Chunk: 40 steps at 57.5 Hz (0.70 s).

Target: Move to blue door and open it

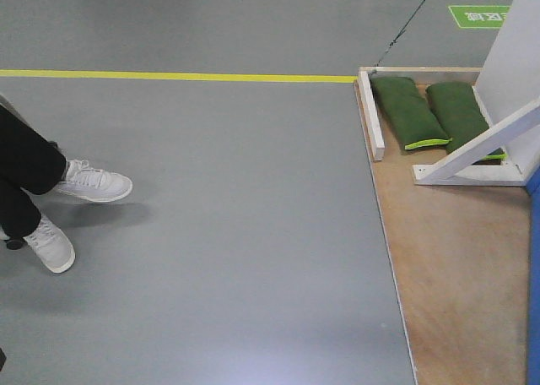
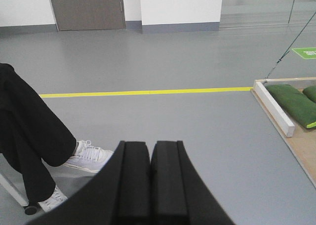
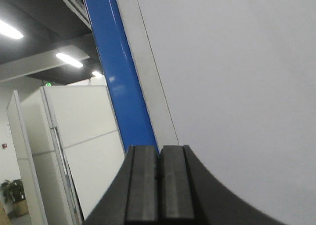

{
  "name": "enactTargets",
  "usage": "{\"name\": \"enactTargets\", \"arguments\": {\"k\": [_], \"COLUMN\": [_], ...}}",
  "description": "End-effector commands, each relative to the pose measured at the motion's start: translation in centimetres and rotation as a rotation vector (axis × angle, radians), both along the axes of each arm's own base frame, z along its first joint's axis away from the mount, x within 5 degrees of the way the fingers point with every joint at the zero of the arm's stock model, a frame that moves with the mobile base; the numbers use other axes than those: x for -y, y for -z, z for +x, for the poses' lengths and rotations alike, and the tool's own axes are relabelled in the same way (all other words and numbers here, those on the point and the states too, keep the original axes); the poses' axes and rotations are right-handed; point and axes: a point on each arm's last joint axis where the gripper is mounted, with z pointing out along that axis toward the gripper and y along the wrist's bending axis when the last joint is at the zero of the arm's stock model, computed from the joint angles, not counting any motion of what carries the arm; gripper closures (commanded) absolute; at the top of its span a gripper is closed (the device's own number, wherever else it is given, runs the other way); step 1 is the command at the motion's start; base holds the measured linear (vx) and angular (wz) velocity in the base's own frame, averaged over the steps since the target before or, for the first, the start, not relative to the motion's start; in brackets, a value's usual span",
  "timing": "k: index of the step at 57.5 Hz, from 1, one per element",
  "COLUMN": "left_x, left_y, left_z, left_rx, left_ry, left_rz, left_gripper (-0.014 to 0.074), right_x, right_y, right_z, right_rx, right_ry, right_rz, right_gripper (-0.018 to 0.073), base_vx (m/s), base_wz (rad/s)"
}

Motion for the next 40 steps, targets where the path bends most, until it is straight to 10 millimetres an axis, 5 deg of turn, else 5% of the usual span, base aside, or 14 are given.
{"name": "enactTargets", "arguments": {"k": [1, 13, 40], "left_x": [0.1, 0.1, 0.1], "left_y": [-1.7, -1.7, -1.7], "left_z": [0.0, 0.0, 0.0], "left_rx": [0.123, 0.123, 0.123], "left_ry": [0.011, 0.011, 0.011], "left_rz": [-0.009, -0.009, -0.009], "left_gripper": [0.0524, 0.0524, 0.0524], "right_x": [-0.3, 1.1, 1.5], "right_y": [-1.5, -0.2, 0.4], "right_z": [0.0, 0.2, 5.2], "right_rx": [-0.035, -0.038, -0.037], "right_ry": [0.009, 0.0, -0.143], "right_rz": [-0.094, -0.056, -0.062], "right_gripper": [0.0547, 0.0547, 0.0547], "base_vx": [0.0, 0.0, 0.0], "base_wz": [0.0, 0.0, 0.0]}}
